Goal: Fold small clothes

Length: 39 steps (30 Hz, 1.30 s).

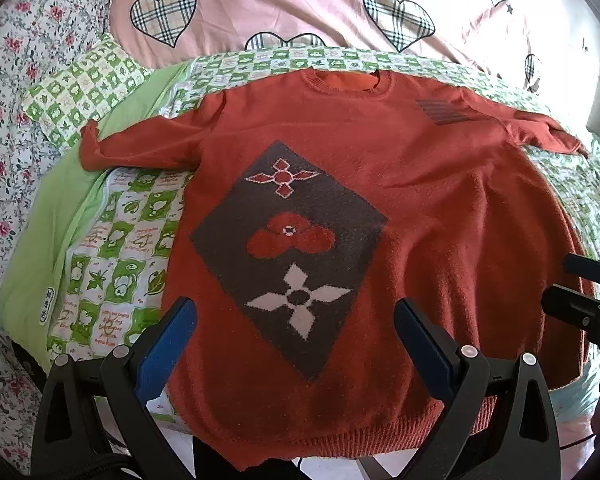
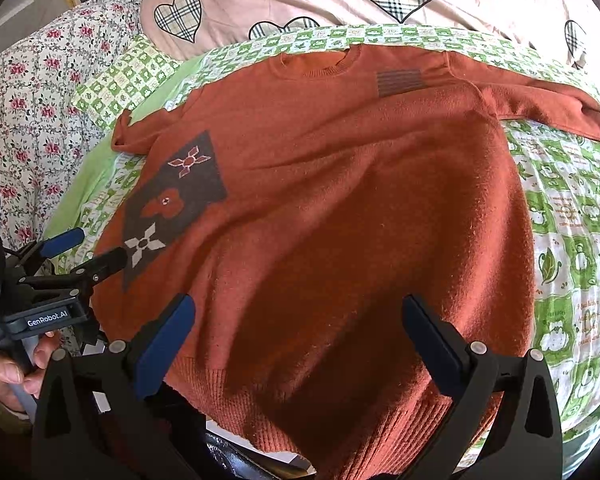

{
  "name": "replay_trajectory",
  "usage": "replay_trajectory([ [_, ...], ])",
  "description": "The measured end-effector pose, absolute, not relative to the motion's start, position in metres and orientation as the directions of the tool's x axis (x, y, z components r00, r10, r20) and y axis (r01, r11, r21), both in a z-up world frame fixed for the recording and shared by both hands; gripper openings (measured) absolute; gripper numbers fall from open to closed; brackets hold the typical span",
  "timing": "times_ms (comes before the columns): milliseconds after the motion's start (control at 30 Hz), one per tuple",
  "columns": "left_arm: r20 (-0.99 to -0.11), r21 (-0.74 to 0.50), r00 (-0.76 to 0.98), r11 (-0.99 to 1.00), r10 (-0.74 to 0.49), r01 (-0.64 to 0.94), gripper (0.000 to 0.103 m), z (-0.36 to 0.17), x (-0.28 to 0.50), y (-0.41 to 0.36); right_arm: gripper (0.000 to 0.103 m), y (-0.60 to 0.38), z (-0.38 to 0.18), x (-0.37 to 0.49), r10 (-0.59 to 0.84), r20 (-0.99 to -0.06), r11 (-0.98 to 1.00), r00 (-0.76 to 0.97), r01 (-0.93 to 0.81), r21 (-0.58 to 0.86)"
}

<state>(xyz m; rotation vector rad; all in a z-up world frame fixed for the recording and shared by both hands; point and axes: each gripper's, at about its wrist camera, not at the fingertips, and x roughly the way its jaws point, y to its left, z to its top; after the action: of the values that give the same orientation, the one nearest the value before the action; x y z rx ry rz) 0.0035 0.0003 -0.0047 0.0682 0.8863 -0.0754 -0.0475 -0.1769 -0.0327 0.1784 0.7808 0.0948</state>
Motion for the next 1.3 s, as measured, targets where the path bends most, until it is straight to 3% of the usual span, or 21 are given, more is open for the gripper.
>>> replay_trajectory([
  [467, -0.83, 0.049, 0.557, 0.99, -0.033, 0.131, 0.099, -0.007, 0.014, -0.006, 0.103, -0.195, -0.027, -0.041, 0.142, -0.692, 0.98, 0.708, -0.004, 0.197],
  [800, -0.78, 0.008, 0.619, 0.988, -0.091, 0.156, 0.099, -0.004, 0.022, -0.012, 0.103, -0.201, -0.028, -0.03, 0.175, -0.702, 0.969, 0.69, 0.004, 0.246],
  [1300, -0.775, -0.012, 0.618, 0.982, -0.13, 0.191, 0.099, 0.002, 0.061, -0.024, 0.103, -0.261, -0.008, -0.018, 0.157, -0.625, 0.946, 0.765, 0.067, 0.318],
])
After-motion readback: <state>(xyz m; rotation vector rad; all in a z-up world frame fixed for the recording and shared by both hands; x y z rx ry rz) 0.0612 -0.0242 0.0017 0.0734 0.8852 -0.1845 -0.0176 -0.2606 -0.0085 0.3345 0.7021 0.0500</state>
